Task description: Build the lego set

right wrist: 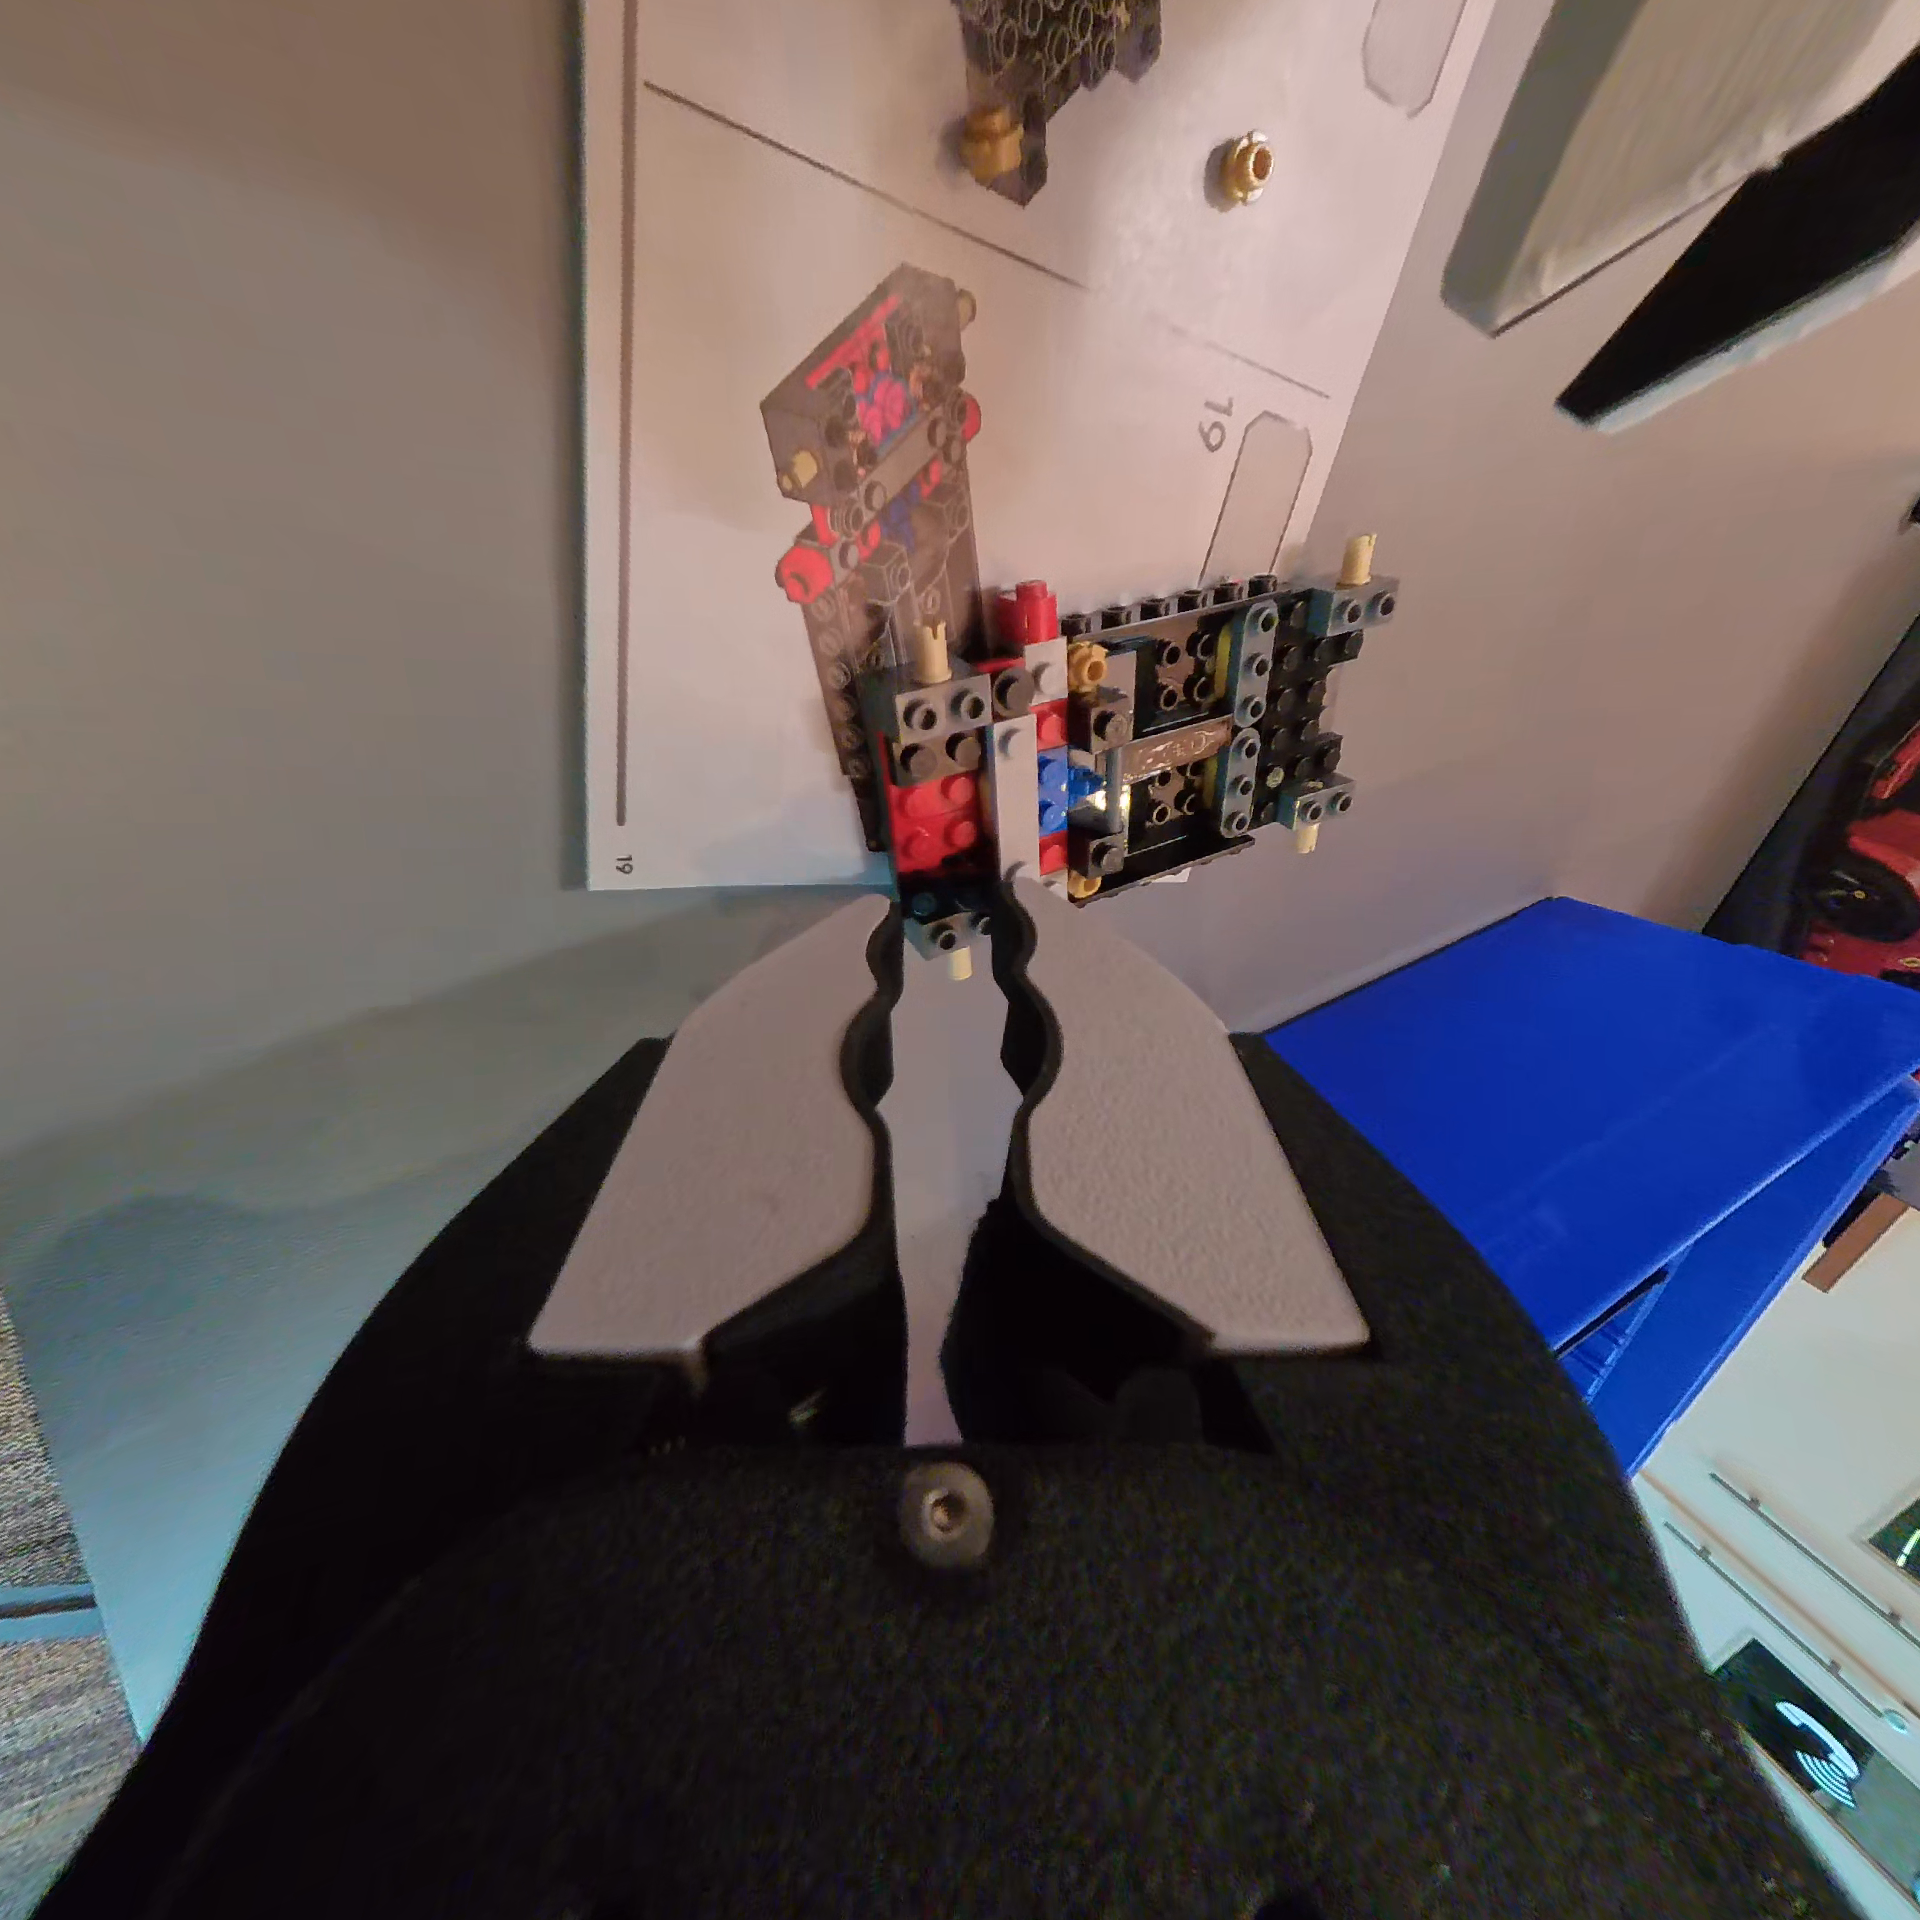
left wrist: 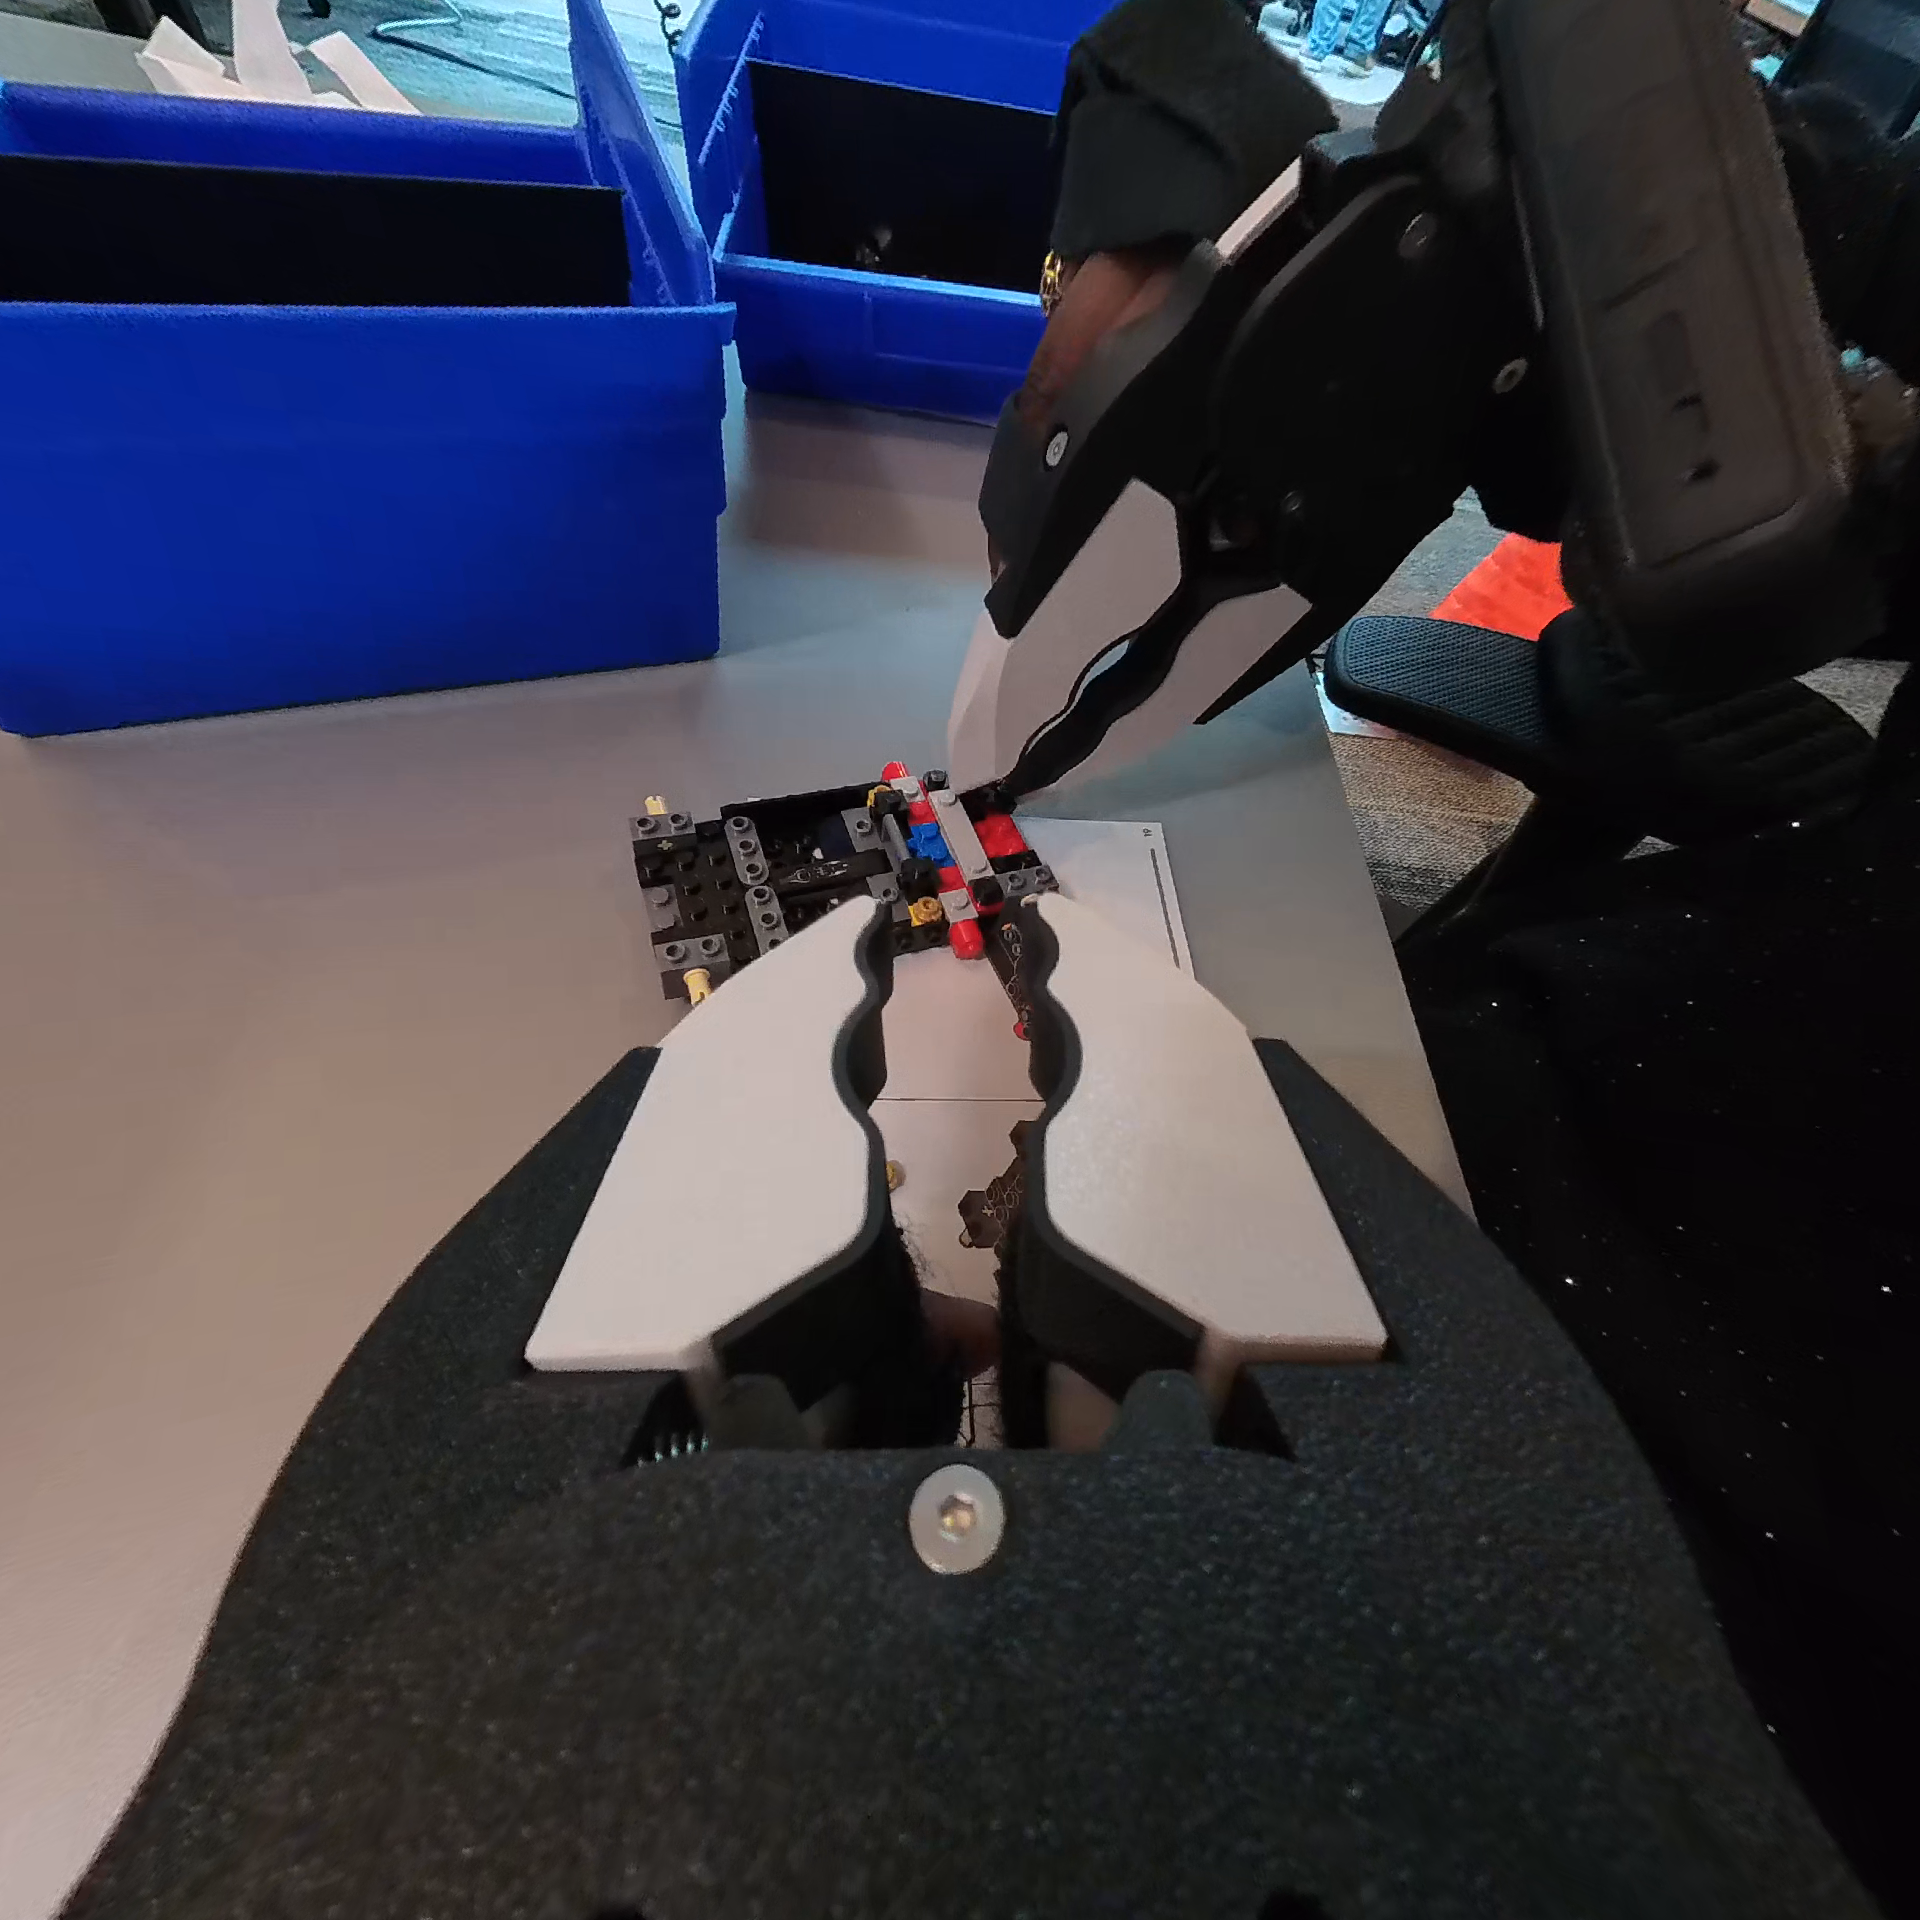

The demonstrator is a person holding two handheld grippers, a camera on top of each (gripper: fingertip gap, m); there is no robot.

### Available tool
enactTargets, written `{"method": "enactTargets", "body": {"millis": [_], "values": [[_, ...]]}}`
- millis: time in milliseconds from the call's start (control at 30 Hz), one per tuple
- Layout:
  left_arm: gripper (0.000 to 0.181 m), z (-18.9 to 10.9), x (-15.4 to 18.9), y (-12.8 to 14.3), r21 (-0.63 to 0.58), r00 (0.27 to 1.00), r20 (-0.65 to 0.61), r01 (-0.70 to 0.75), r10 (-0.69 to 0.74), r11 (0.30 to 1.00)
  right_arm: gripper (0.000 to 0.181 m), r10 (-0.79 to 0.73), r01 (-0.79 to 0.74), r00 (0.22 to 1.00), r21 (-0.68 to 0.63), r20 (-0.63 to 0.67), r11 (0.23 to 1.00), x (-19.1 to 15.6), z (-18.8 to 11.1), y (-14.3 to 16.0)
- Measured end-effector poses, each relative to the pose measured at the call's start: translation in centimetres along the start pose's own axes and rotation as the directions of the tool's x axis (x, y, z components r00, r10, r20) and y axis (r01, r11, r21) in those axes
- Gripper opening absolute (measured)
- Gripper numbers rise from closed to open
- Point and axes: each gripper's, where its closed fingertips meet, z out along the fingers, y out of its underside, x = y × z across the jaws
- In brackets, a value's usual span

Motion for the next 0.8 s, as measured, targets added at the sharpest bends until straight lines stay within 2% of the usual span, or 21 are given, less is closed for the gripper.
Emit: {"method": "enactTargets", "body": {"millis": [600,733,800], "values": [[0.023,0.1,0.1,0.2,-0.011,1.000,-0.009,-0.002,0.002,1.000,0.019,0.035,-0.035,0.998,0.003,-0.043,0.999,0.4,-0.3,0.5],[0.022,0.3,0.2,0.4,-0.029,1.000,-0.002,-0.028,0.028,0.999,0.014,0.103,-0.101,0.994,0.054,-0.036,0.993,0.5,-0.7,0.5],[0.022,0.5,0.2,0.6,-0.046,0.997,0.015,-0.080,0.081,0.996,0.005,0.197,-0.193,0.980,0.125,-0.021,0.973,0.6,-1.1,0.2]]}}
